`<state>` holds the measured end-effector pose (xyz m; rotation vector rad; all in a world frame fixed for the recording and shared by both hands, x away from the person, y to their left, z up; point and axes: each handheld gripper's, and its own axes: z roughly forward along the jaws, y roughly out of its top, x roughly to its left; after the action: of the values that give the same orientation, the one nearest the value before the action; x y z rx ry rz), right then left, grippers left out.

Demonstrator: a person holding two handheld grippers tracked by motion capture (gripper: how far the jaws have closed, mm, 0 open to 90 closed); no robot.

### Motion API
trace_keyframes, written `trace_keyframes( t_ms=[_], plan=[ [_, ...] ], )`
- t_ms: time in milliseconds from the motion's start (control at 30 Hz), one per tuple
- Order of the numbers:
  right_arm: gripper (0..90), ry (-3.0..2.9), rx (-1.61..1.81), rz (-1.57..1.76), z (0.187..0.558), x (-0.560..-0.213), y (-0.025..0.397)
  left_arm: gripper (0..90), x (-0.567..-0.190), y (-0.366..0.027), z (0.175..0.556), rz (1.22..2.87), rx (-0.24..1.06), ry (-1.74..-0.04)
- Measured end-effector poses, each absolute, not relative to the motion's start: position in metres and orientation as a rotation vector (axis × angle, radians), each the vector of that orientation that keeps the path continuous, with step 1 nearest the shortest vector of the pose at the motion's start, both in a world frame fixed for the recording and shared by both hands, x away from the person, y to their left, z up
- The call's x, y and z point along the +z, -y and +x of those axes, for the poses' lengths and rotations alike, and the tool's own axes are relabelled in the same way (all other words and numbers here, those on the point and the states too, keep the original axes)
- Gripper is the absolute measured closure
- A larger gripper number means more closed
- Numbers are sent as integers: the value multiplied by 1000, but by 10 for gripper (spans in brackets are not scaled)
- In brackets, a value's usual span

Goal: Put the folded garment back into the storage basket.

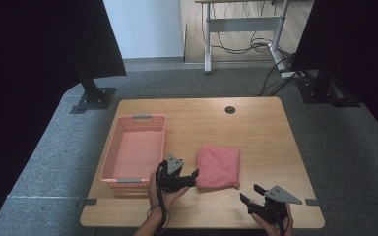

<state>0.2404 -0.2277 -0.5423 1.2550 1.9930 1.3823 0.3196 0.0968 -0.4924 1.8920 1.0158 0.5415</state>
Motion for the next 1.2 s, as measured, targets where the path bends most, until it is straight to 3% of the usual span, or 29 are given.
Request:
trace_keyframes(
  t_ms=[1200],
  plan=[
    [338, -2009, 1383, 1257, 242, -544, 229, 245, -495, -84, 345, 1931, 557, -1042]
  ],
)
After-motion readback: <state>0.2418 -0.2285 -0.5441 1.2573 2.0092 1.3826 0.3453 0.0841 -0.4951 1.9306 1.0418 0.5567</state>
